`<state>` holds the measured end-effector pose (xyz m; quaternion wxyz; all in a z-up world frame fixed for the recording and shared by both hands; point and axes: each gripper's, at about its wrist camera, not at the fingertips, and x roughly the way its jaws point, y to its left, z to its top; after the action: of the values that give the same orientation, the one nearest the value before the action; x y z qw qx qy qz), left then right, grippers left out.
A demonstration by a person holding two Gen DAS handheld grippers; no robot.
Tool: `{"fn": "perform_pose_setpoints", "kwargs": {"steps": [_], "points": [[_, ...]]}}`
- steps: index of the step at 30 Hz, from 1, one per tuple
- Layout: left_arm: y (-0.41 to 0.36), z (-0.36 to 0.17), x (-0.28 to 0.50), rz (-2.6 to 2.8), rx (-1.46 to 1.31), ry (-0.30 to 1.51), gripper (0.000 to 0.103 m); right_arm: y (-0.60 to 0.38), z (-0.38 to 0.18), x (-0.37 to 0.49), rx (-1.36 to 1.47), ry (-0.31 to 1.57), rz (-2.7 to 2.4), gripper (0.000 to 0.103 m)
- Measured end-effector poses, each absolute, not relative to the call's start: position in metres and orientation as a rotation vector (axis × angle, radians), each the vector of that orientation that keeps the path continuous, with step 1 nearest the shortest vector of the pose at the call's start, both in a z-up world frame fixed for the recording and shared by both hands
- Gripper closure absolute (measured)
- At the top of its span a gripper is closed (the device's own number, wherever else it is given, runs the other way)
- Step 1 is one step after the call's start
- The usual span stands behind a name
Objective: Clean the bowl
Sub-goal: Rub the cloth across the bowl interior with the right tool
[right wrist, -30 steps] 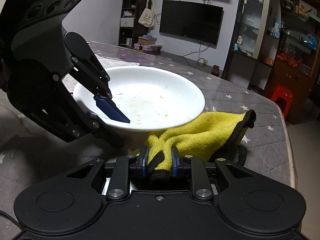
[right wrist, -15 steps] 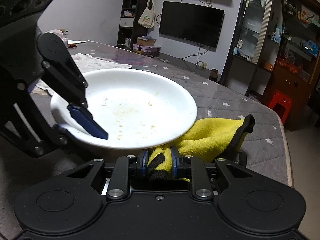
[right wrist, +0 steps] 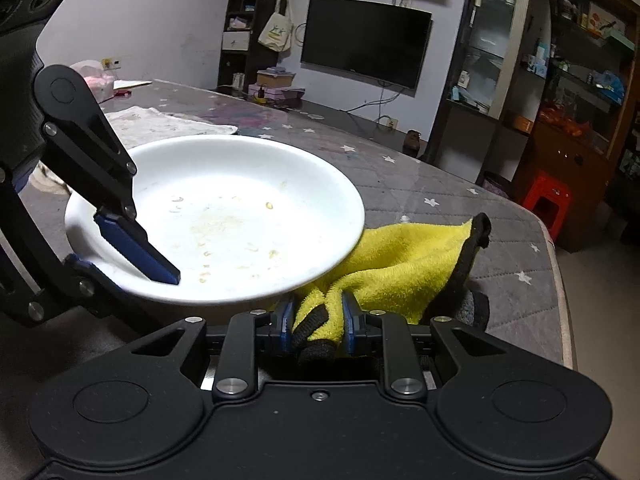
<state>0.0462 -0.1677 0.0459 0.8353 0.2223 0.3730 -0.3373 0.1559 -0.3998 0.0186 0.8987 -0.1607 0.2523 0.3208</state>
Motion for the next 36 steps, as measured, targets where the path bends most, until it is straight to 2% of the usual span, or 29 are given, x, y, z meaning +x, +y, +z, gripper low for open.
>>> {"fn": "perform_pose_setpoints", "kwargs": {"steps": [6,13,20,36], "points": [[-0.181,0.048,0.06,-0.698,0.492,0.782,0.077,-0.403,0.021,0.154,-0.313,0.526,0.641,0.069],[-0.187,0.042,0.072,-0.691,0.484,0.816,0.075,-0.406,0.018,0.159,-0.279,0.563,0.637,0.069],[-0.19,0.036,0.075,-0.685,0.487,0.816,0.074,-0.414,0.016,0.15,-0.28,0.571,0.658,0.079],[-0.175,0.037,0.058,-0.792,0.517,0.814,0.078,-0.435,0.015,0.114,-0.325,0.552,0.736,0.08]]}}
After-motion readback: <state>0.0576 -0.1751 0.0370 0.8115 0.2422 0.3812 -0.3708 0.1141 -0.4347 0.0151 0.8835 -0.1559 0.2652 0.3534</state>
